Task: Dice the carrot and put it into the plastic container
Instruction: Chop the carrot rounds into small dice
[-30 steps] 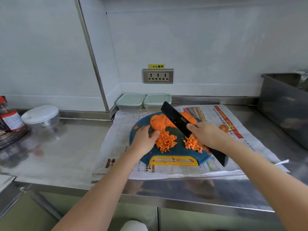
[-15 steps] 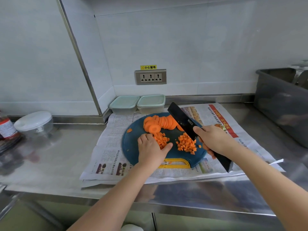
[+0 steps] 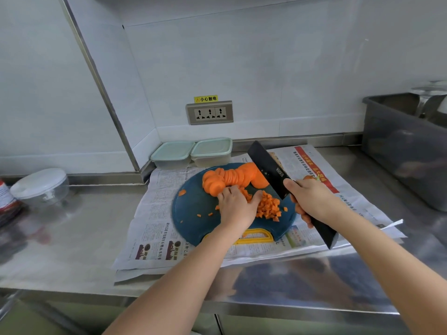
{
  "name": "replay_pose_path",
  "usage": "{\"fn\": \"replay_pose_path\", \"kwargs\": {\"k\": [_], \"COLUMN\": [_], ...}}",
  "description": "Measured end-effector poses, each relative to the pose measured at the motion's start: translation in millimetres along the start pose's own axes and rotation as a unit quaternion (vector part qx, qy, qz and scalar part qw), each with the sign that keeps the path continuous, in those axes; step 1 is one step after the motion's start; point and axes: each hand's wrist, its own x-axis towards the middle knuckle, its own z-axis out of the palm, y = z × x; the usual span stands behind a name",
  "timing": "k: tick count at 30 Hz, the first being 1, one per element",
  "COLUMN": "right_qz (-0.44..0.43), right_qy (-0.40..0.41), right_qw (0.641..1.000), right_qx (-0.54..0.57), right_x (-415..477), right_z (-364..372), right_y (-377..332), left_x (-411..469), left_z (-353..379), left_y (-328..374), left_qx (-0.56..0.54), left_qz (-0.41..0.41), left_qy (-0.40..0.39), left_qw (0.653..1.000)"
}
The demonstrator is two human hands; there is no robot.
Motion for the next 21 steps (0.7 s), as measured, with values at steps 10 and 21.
{"fn": "replay_pose_path", "kwargs": {"k": [10, 21], "right_qz": [0.002, -0.019], "right_qy": [0.032, 0.033], "right_qw": [0.999, 0.999], "right_qx": [0.012, 0.003], "right_x": [-1.8, 6.2], "right_z": [-12.8, -4.8], "right_y": [4.5, 3.1], "left_x": [-6.8, -30.4], "left_z": [17.7, -25.0], "left_y": [43.1, -20.6], "left_qx": [-0.195, 0.036], "left_qz": [0.012, -0.142], "left_qy": [-0.003, -0.080], "left_qw": [0.981, 0.986]}}
